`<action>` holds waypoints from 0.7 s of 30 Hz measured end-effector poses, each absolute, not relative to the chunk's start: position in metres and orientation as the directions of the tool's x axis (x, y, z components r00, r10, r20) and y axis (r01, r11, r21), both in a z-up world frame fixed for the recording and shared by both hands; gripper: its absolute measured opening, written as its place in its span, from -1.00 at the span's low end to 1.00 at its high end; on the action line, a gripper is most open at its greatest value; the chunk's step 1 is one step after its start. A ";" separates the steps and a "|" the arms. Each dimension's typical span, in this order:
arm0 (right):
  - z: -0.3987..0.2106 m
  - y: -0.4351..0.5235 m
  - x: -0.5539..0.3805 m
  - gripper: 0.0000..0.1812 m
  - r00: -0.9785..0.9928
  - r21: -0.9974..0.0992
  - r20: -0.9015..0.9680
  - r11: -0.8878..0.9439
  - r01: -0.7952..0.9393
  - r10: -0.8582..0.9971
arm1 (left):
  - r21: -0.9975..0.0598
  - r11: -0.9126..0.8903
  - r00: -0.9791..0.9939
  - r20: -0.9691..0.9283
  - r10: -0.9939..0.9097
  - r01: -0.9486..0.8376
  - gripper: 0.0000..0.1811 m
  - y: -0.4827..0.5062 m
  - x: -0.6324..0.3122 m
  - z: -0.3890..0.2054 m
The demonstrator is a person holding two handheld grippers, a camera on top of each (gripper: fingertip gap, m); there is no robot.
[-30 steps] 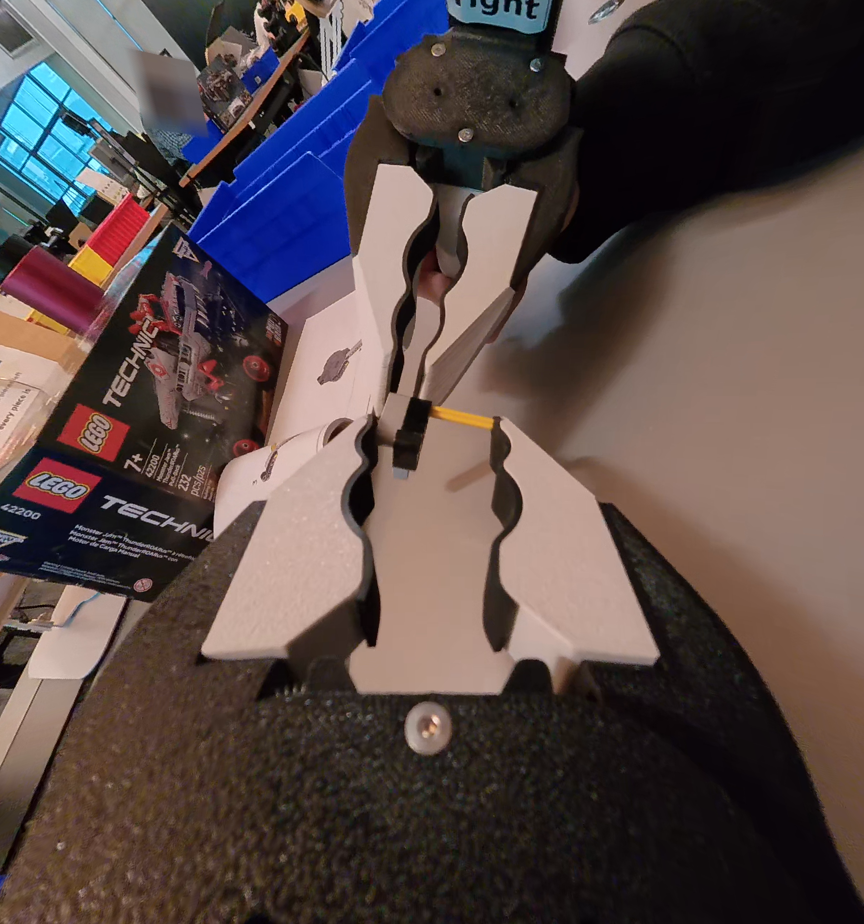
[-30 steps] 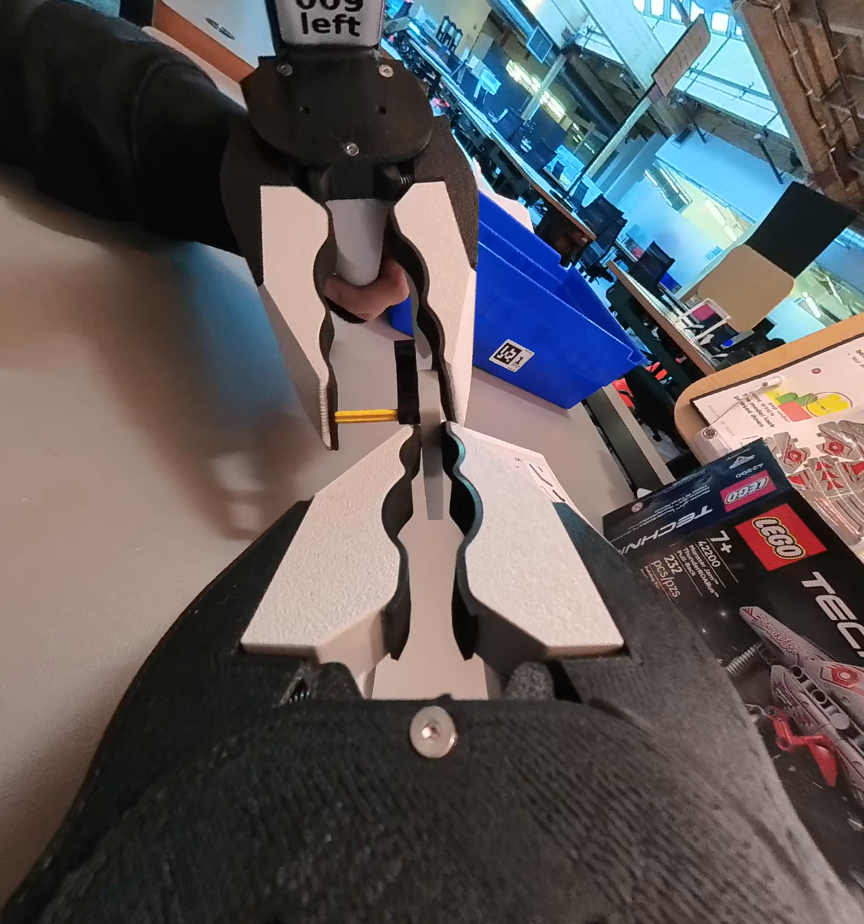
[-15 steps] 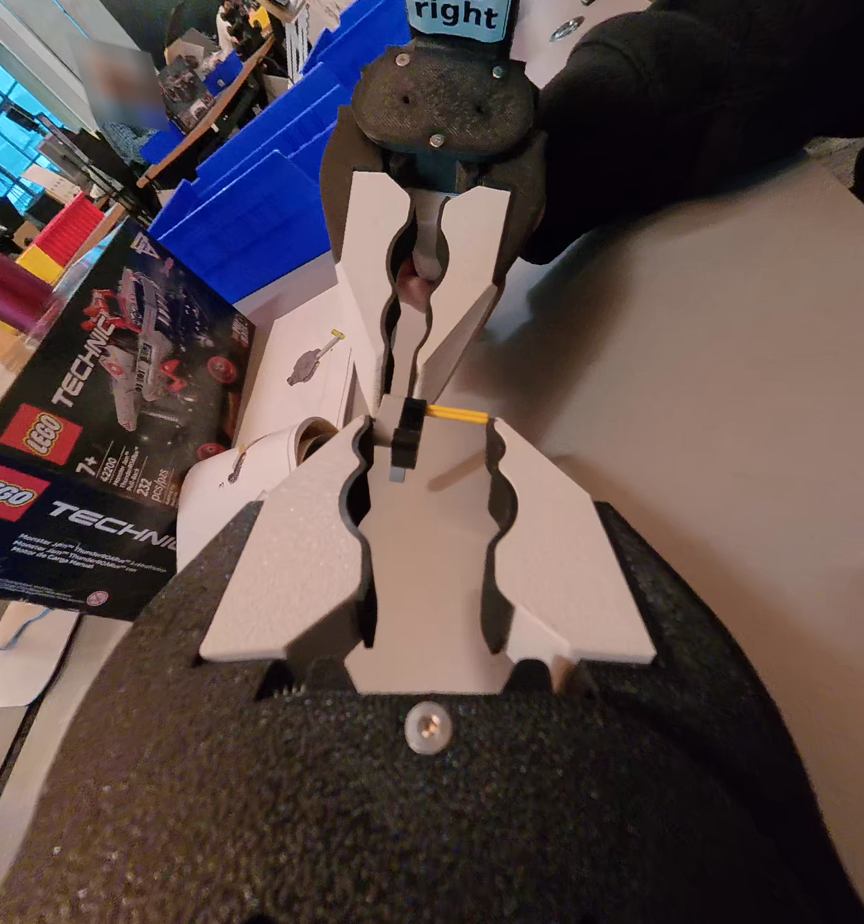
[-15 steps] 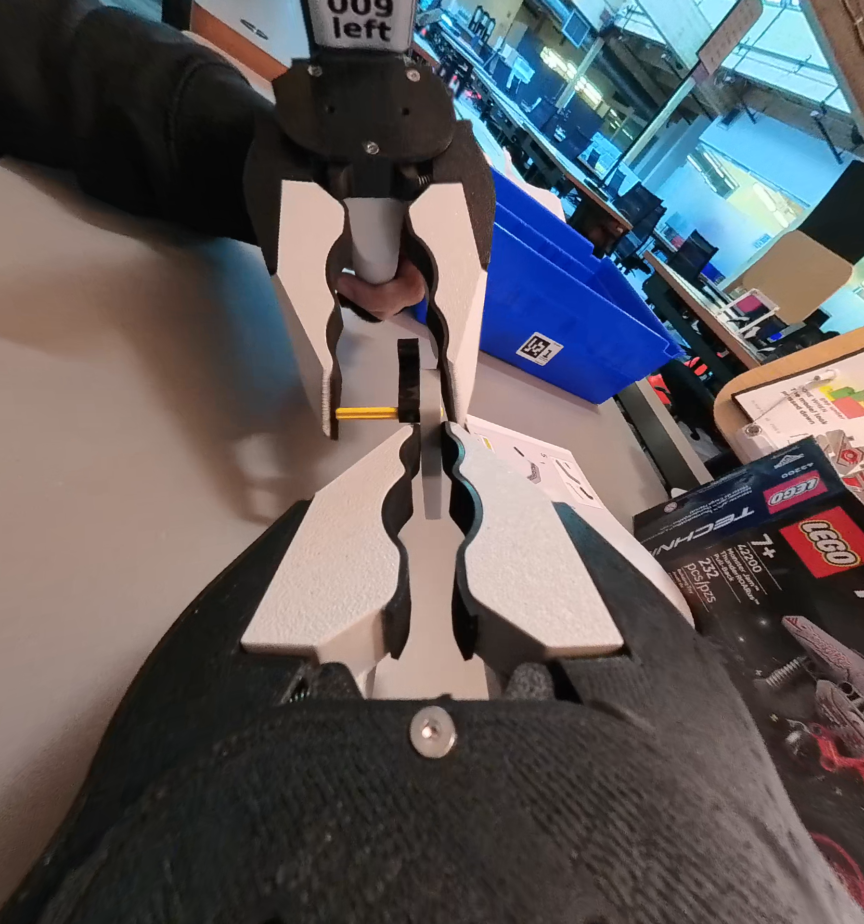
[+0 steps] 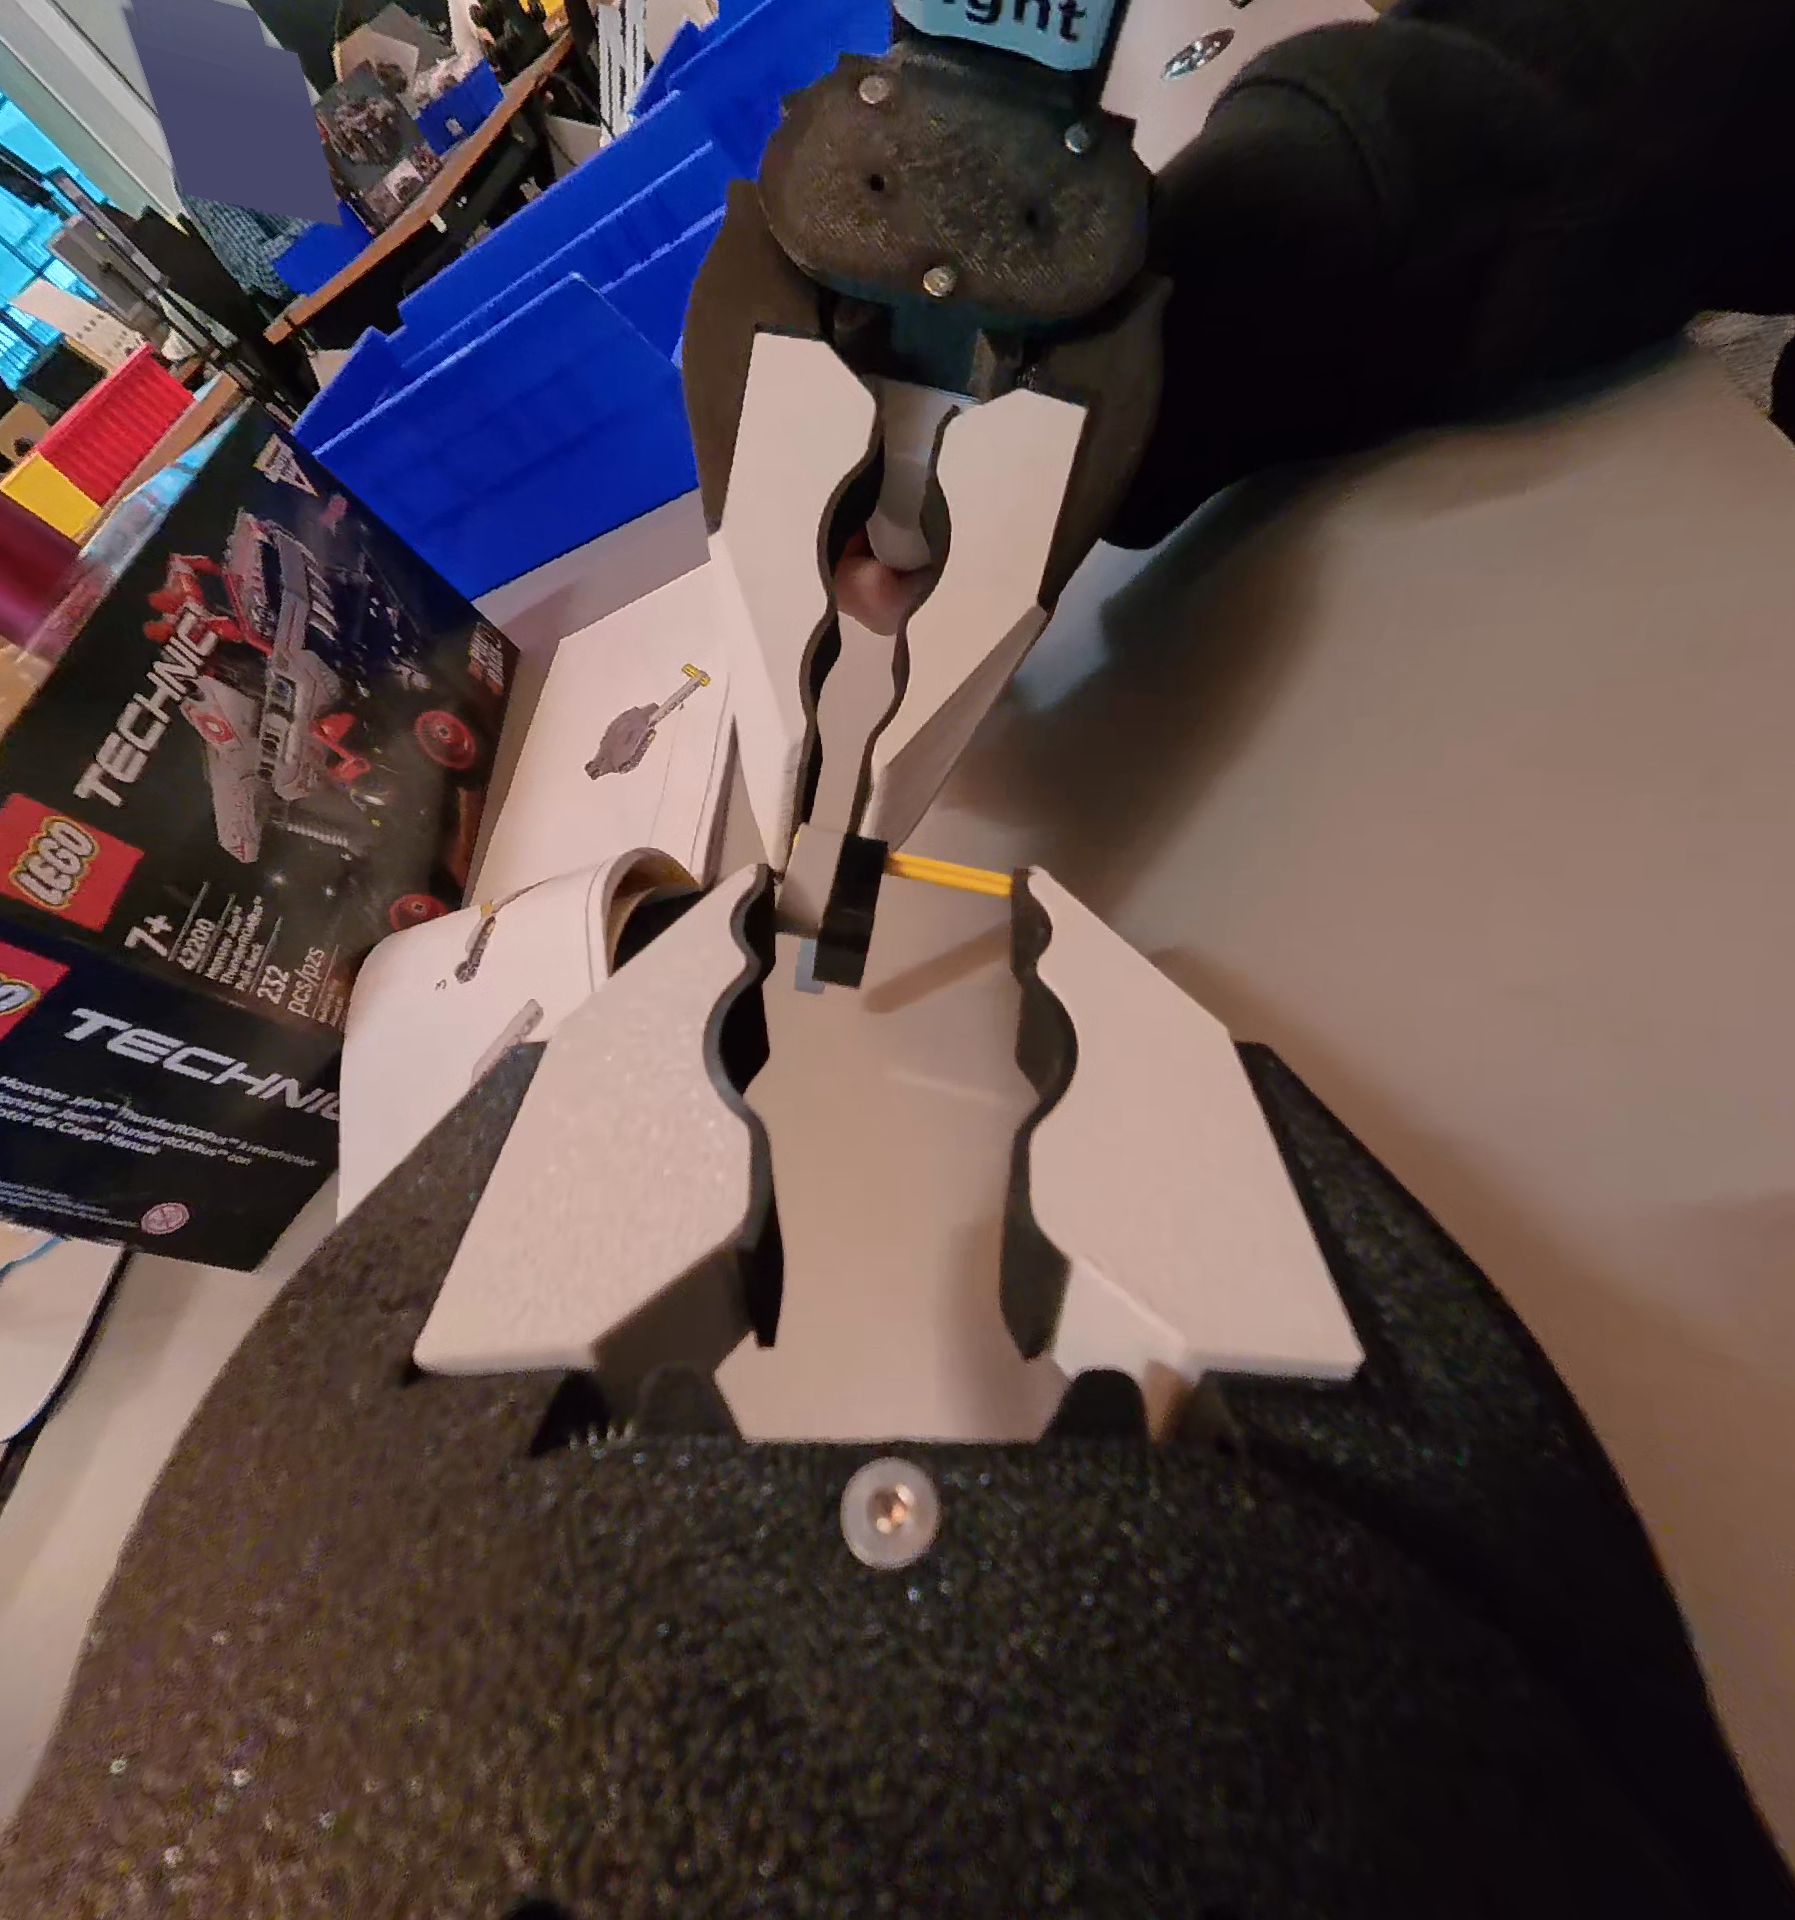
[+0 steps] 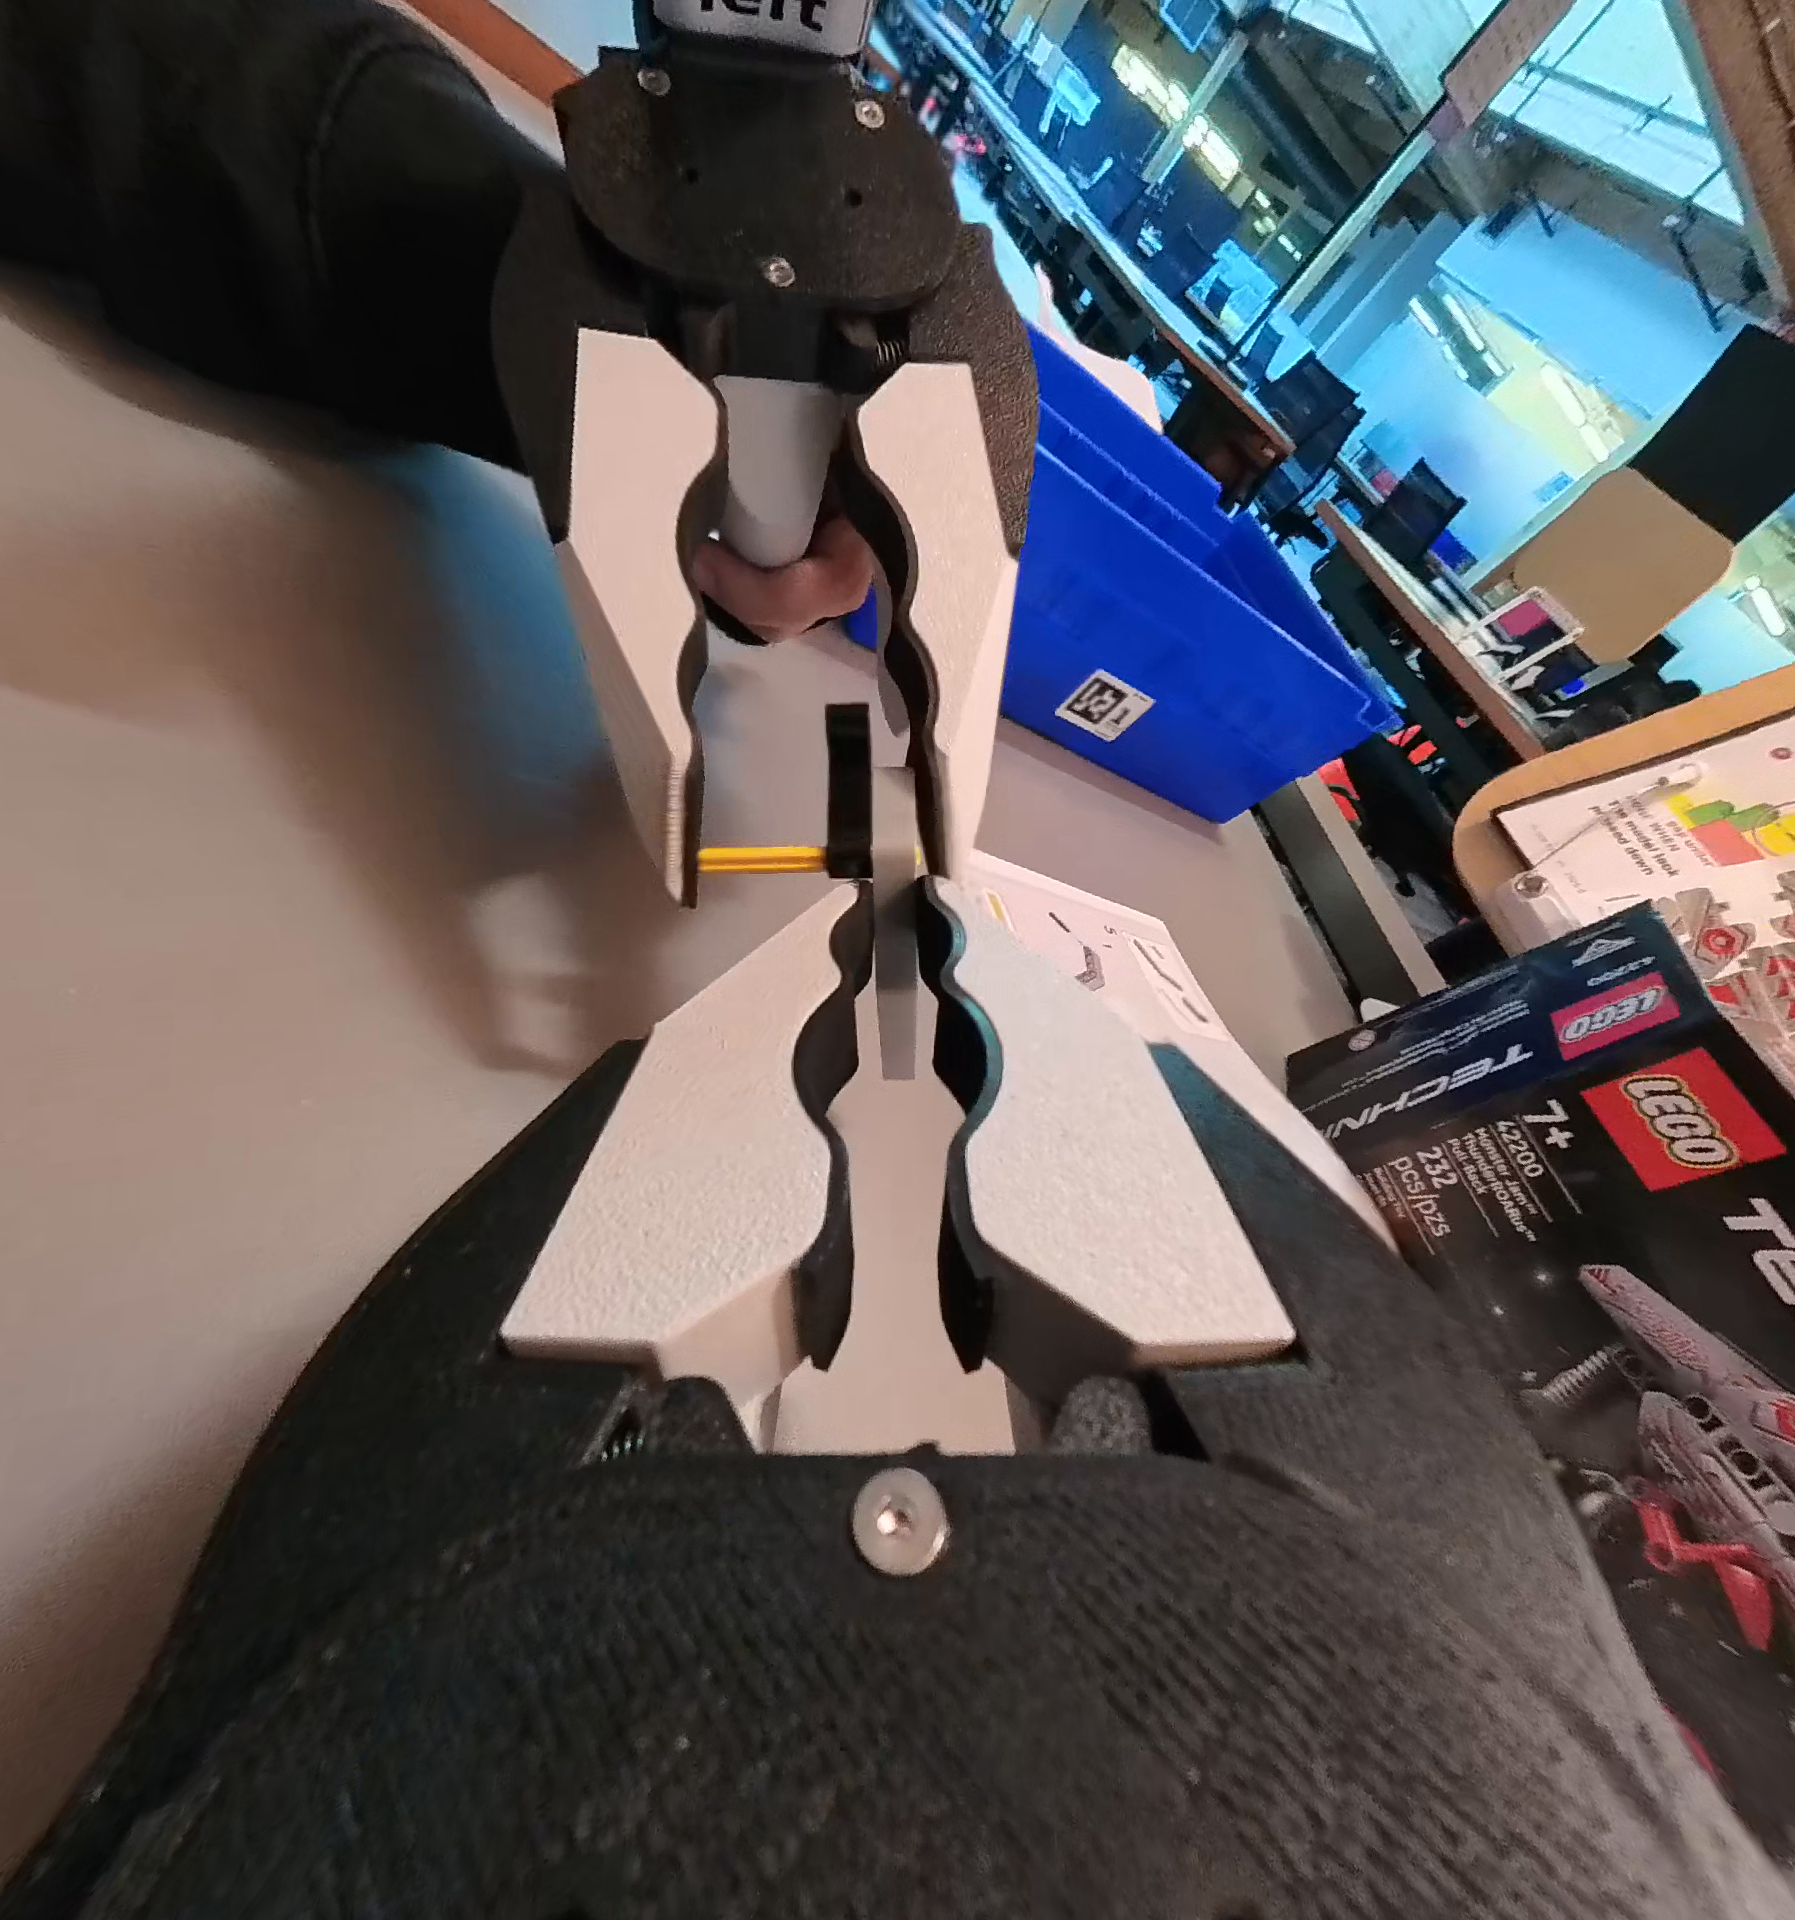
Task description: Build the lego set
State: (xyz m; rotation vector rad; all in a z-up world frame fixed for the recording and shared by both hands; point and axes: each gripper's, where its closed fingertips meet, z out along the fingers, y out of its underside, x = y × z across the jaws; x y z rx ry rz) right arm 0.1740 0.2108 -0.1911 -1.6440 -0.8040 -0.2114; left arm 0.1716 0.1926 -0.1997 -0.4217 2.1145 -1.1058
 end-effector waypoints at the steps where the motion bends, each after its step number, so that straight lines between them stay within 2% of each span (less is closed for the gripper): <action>1: -0.189 0.211 0.174 -0.94 0.743 -0.796 0.556 -0.020 0.605 0.373 | -0.815 0.578 -0.694 -0.437 -0.571 0.038 -0.53 0.193 0.172 -0.197; 7: -0.189 0.212 0.176 -0.94 0.736 -0.781 0.575 -0.029 0.624 0.358 | -0.789 0.614 -0.668 -0.472 -0.575 0.028 -0.54 0.197 0.176 -0.197; 8: -0.189 0.212 0.174 -0.94 0.733 -0.781 0.575 -0.025 0.625 0.362 | -0.794 0.608 -0.661 -0.469 -0.585 0.025 -0.65 0.198 0.176 -0.195; 18: -0.190 0.214 0.175 -0.94 0.738 -0.783 0.571 -0.033 0.622 0.358 | -0.798 0.602 -0.661 -0.453 -0.598 0.002 -0.67 0.200 0.178 -0.196; 21: -0.191 0.215 0.172 -0.94 0.732 -0.776 0.579 -0.034 0.630 0.359 | -0.814 0.580 -0.660 -0.429 -0.618 -0.014 -0.76 0.203 0.178 -0.193</action>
